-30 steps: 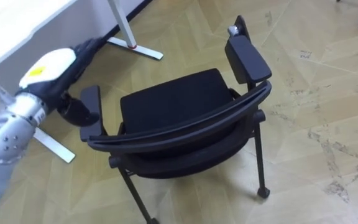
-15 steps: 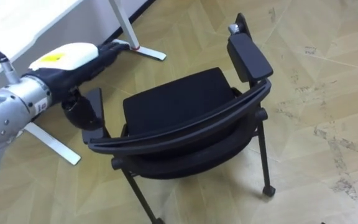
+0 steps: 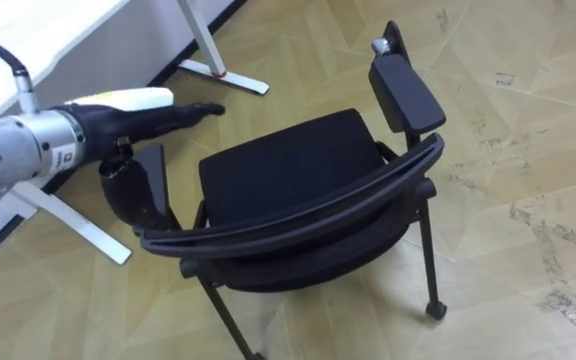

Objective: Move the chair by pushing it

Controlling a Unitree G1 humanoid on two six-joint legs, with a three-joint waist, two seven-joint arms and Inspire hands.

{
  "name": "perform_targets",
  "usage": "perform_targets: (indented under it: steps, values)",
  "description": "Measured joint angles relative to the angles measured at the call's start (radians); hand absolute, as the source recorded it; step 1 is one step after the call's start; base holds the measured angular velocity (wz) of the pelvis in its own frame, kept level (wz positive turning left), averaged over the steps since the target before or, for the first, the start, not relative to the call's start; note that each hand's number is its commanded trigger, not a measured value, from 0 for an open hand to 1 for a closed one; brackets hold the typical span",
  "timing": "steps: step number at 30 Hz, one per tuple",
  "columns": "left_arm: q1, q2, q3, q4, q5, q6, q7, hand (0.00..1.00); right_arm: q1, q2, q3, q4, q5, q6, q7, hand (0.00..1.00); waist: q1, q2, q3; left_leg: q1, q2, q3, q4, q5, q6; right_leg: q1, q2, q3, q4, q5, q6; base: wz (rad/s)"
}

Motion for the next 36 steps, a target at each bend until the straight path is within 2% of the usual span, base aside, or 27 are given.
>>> perform_targets:
  steps: [3,5,6,13,18,21,25,27,28,29,31,33,35,36]
  values:
    - [0.001,0.0,-0.041,0.0,0.001,0.006,-0.008,0.0,0.005,0.0,0.002,0.0,-0.001,0.0,-0.001,0.0,-0.006,-0.006,0.0063,0.014,-0.001,0.001,-0.002,0.0,0.0,0.013,-0.001,0.001,-0.001,0.0,0.0,-0.03]
    - [0.005,0.0,-0.059,-0.001,0.0,0.007,-0.015,0.0,0.004,-0.001,0.012,0.0,0.0,0.0,-0.003,0.0,-0.017,-0.004,0.0144,0.014,-0.002,0.001,-0.001,0.0,0.0,0.014,-0.002,0.003,-0.001,0.0,0.0,0.0]
    - [0.005,0.0,-0.062,-0.001,0.0,0.007,-0.015,0.0,0.003,-0.001,0.018,0.0,0.0,0.0,-0.003,0.0,-0.021,-0.002,0.0161,0.013,-0.002,0.001,-0.001,0.0,0.0,0.013,-0.002,0.003,-0.001,0.0,0.0,0.0]
    - [0.005,0.0,-0.113,0.0,0.0,0.012,-0.016,0.0,0.004,-0.003,0.032,0.002,0.001,0.001,-0.004,0.0,-0.044,0.004,0.0144,0.009,-0.002,0.004,0.0,0.0,0.0,0.009,-0.002,0.005,-0.001,0.0,0.0,-0.01]
    - [0.036,-0.009,-0.135,-0.002,0.0,0.024,-0.026,0.0,-0.001,-0.003,0.056,0.0,0.001,0.015,-0.006,0.0,-0.053,-0.001,0.0171,0.0,-0.002,0.002,-0.002,0.0,0.0,-0.003,-0.002,0.005,0.001,0.0,0.0,-0.03]
    - [0.048,-0.01,-0.156,-0.003,0.001,0.022,-0.031,0.0,-0.003,-0.002,0.068,0.0,0.001,0.022,-0.005,0.0,-0.057,-0.01,0.0194,0.006,-0.002,0.002,-0.013,0.0,0.0,-0.003,-0.002,0.007,0.001,0.0,0.0,0.0]
    - [0.121,-0.011,-0.18,0.001,0.003,0.021,-0.044,0.0,-0.023,0.002,0.079,0.009,0.005,0.022,-0.005,0.0,-0.079,-0.032,0.0204,0.019,-0.002,0.001,-0.026,0.0,0.0,0.002,0.0,0.017,0.002,0.0,0.0,-0.01]
    - [0.15,-0.022,-0.2,0.01,0.006,0.021,-0.044,0.0,-0.027,0.003,0.092,0.007,0.01,0.022,-0.012,0.0,-0.079,-0.043,0.0226,0.023,-0.002,0.001,-0.029,0.0,0.0,0.0,0.001,0.027,0.003,0.0,0.0,-0.07]
    - [0.152,-0.039,-0.211,0.022,0.01,0.021,-0.043,0.0,-0.028,0.003,0.097,0.005,0.012,0.022,-0.013,0.0,-0.078,-0.045,0.0211,0.023,-0.003,0.0,-0.029,0.0,0.0,0.001,0.001,0.027,0.003,0.0,0.0,0.0]
    - [0.151,-0.052,-0.21,0.027,0.01,0.02,-0.036,0.0,-0.031,0.005,0.098,0.005,0.013,0.022,-0.013,0.0,-0.079,-0.054,0.0247,0.023,-0.003,0.0,-0.029,0.0,0.0,0.001,0.001,0.029,0.003,0.0,0.0,0.03]
    - [0.151,-0.067,-0.21,0.044,0.01,0.019,-0.033,0.0,-0.037,0.006,0.098,0.004,0.013,0.021,-0.014,0.0,-0.078,-0.062,0.0235,0.023,-0.003,-0.001,-0.029,0.0,0.0,0.0,0.001,0.028,0.003,0.0,0.0,-0.02]
    - [0.151,-0.089,-0.21,0.063,0.011,0.019,-0.03,0.0,-0.037,0.005,0.097,-0.002,0.013,0.02,-0.017,0.0,-0.08,-0.064,0.023,0.027,-0.004,-0.024,-0.029,0.0,0.0,-0.003,0.002,0.027,0.013,0.0,0.0,-0.02]
    - [0.151,-0.123,-0.21,0.093,0.011,0.019,-0.026,0.0,-0.036,0.006,0.097,-0.002,0.008,0.02,-0.022,0.0,-0.08,-0.06,0.0212,0.035,-0.002,-0.075,-0.029,0.0,0.0,-0.009,0.004,0.023,0.043,0.0,0.0,0.0]
    - [0.151,-0.131,-0.21,0.097,0.011,0.019,-0.025,0.0,-0.036,0.006,0.097,-0.002,0.008,0.02,-0.022,0.0,-0.081,-0.057,0.0219,0.039,0.0,-0.088,-0.03,0.0,0.0,-0.016,0.006,0.019,0.061,0.0,0.0,-0.12]
